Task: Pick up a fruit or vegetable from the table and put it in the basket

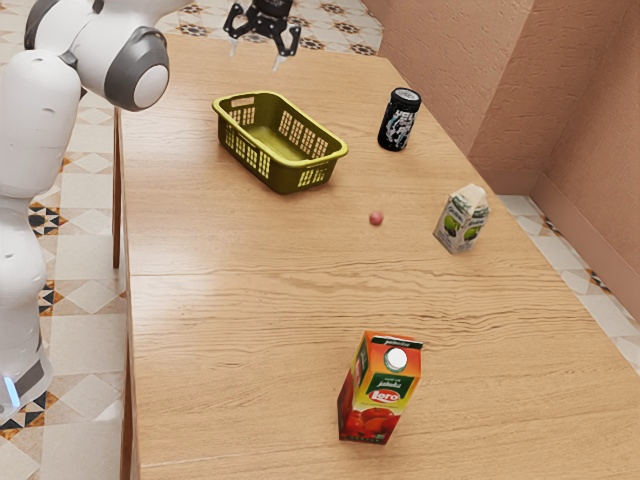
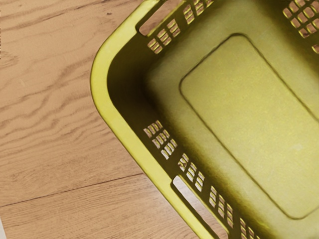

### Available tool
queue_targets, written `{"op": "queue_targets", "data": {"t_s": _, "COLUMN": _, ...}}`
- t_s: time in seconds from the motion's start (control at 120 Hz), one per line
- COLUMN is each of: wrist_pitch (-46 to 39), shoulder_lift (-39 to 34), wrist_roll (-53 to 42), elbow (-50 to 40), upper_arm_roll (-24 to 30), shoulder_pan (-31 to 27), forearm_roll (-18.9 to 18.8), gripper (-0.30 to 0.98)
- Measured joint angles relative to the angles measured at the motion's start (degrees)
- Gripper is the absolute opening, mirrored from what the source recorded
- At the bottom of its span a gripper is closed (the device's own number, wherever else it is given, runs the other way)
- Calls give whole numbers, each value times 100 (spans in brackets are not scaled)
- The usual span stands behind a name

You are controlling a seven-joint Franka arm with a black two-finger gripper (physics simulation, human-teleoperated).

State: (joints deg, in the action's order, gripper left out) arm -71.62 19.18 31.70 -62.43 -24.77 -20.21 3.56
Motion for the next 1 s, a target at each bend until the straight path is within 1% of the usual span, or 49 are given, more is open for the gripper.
{"op": "queue_targets", "data": {"t_s": 0.1, "wrist_pitch": -48, "shoulder_lift": 0, "wrist_roll": 162, "elbow": -3, "upper_arm_roll": -15, "shoulder_pan": -17, "forearm_roll": 46, "gripper": 69}}
{"op": "queue_targets", "data": {"t_s": 0.2, "wrist_pitch": -64, "shoulder_lift": -29, "wrist_roll": 250, "elbow": 3, "upper_arm_roll": -22, "shoulder_pan": -352, "forearm_roll": 348, "gripper": 69}}
{"op": "queue_targets", "data": {"t_s": 0.267, "wrist_pitch": -71, "shoulder_lift": -433, "wrist_roll": 290, "elbow": 152, "upper_arm_roll": 1, "shoulder_pan": -368, "forearm_roll": 470, "gripper": 69}}
{"op": "queue_targets", "data": {"t_s": 0.308, "wrist_pitch": -100, "shoulder_lift": -728, "wrist_roll": 312, "elbow": 263, "upper_arm_roll": 27, "shoulder_pan": -154, "forearm_roll": 540, "gripper": 69}}
{"op": "queue_targets", "data": {"t_s": 0.367, "wrist_pitch": -267, "shoulder_lift": -849, "wrist_roll": 346, "elbow": 349, "upper_arm_roll": 183, "shoulder_pan": 505, "forearm_roll": 613, "gripper": 69}}
{"op": "queue_targets", "data": {"t_s": 0.4, "wrist_pitch": -421, "shoulder_lift": -692, "wrist_roll": 368, "elbow": 371, "upper_arm_roll": 405, "shoulder_pan": 836, "forearm_roll": 635, "gripper": 69}}
{"op": "queue_targets", "data": {"t_s": 0.45, "wrist_pitch": -673, "shoulder_lift": -252, "wrist_roll": 399, "elbow": 386, "upper_arm_roll": 755, "shoulder_pan": 1099, "forearm_roll": 657, "gripper": 68}}
{"op": "queue_targets", "data": {"t_s": 0.575, "wrist_pitch": -1164, "shoulder_lift": 511, "wrist_roll": 476, "elbow": 394, "upper_arm_roll": 1074, "shoulder_pan": 1218, "forearm_roll": 688, "gripper": 69}}
{"op": "queue_targets", "data": {"t_s": 0.825, "wrist_pitch": -1903, "shoulder_lift": 1700, "wrist_roll": 603, "elbow": 404, "upper_arm_roll": 1277, "shoulder_pan": 1244, "forearm_roll": 705, "gripper": 69}}
{"op": "queue_targets", "data": {"t_s": 1.0, "wrist_pitch": -2148, "shoulder_lift": 2020, "wrist_roll": 645, "elbow": 396, "upper_arm_roll": 1280, "shoulder_pan": 1222, "forearm_roll": 706, "gripper": 69}}
